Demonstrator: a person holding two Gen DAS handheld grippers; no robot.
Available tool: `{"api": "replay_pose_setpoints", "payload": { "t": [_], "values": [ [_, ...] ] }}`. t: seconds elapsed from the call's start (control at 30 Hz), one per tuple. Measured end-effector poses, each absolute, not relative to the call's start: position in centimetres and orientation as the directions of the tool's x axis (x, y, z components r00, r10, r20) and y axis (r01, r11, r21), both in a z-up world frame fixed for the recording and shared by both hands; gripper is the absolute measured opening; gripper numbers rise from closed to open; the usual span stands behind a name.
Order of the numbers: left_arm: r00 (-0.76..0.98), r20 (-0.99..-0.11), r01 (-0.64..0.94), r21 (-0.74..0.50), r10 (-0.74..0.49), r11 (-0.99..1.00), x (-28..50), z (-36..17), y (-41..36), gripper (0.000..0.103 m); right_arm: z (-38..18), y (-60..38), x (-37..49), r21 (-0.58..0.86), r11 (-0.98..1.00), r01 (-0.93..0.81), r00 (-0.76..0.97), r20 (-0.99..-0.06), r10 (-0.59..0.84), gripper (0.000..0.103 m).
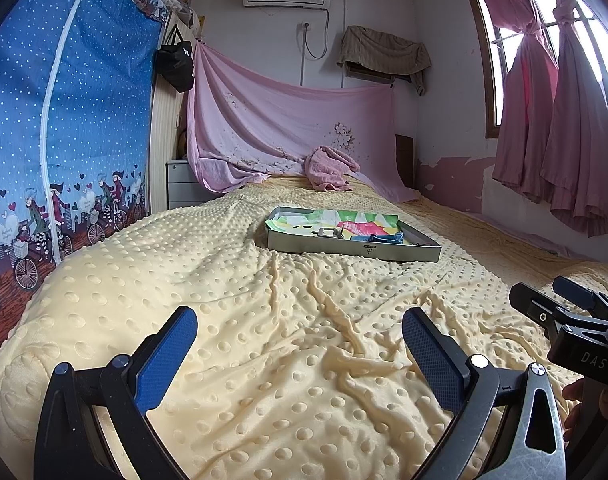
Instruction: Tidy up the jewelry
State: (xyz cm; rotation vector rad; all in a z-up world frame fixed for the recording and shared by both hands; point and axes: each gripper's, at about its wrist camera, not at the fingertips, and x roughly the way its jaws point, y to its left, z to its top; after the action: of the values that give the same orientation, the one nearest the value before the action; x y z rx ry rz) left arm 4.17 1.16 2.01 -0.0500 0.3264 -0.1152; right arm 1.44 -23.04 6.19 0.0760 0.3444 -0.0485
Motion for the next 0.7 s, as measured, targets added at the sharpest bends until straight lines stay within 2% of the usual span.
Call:
{"api": "replay_pose_setpoints", "payload": {
  "t": [0.7],
  "values": [
    [0.940,-0.314,0.113,-0.076,-0.131,0.991,4.12,2.07,1.18,0.103,6.20,-23.04,1.45,0.067,0.996,0.060,0.940,-0.339,-0.034,0.101]
  ]
}}
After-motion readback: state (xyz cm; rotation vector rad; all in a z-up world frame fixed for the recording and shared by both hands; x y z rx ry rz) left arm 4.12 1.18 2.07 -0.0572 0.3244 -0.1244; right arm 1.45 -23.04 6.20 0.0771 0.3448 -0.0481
